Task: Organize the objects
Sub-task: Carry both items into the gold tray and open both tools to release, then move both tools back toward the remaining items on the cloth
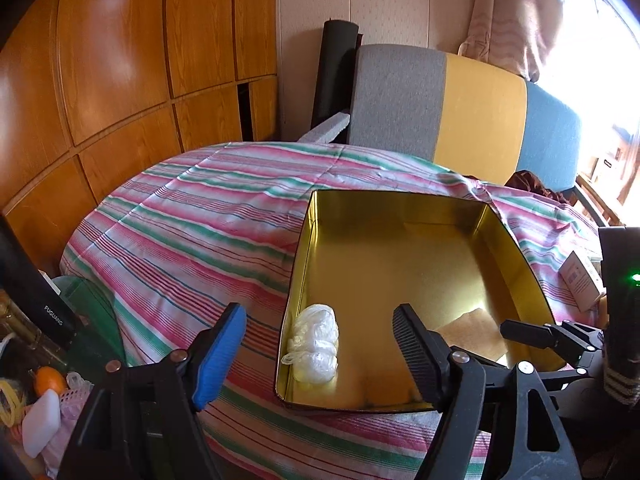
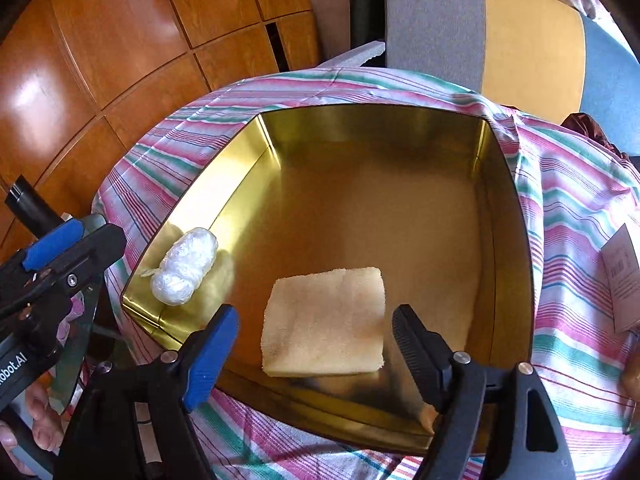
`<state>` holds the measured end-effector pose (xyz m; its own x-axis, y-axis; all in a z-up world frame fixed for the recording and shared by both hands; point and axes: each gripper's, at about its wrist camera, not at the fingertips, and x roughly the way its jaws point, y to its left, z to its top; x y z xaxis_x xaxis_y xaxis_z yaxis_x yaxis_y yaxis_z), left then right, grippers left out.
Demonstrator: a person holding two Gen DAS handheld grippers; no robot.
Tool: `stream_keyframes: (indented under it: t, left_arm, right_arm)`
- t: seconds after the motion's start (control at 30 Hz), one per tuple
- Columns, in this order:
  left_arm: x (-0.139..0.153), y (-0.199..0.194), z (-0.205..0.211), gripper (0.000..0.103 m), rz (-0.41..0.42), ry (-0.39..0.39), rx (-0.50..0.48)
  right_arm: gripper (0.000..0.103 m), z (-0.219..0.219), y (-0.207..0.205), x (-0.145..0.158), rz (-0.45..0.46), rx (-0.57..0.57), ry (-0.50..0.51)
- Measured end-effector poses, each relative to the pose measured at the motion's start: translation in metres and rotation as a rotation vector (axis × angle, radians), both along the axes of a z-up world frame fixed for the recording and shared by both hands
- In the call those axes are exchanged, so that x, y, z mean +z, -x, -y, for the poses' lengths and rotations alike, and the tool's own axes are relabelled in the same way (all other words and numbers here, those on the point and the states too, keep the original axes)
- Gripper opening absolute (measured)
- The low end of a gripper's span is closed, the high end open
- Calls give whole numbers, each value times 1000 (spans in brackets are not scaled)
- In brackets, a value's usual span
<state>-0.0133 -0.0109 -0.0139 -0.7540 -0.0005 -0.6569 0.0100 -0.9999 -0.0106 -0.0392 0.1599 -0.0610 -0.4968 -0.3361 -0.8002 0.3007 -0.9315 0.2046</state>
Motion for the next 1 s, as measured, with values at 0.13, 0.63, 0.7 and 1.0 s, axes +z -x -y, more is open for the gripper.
stream_keyframes:
  t: [0.13,0.63,0.7,1.0]
  left_arm:
    - [9,-8,-2,77,-17,-4,-8]
    - [30,-26,-27,77,-63,31,-63]
    - [30,-27,-31,77,-64,35,-73]
    - [29,-26,-60,77,-51,60,-152]
  right_arm:
    - [81,-7,-11,11,-43,-32,4]
    - [81,-60,-40,47,-186,-192,-2]
    - [81,-70,-43,48,-190,-213,-6]
    - [81,-138,-49,48,-188,-353,-44]
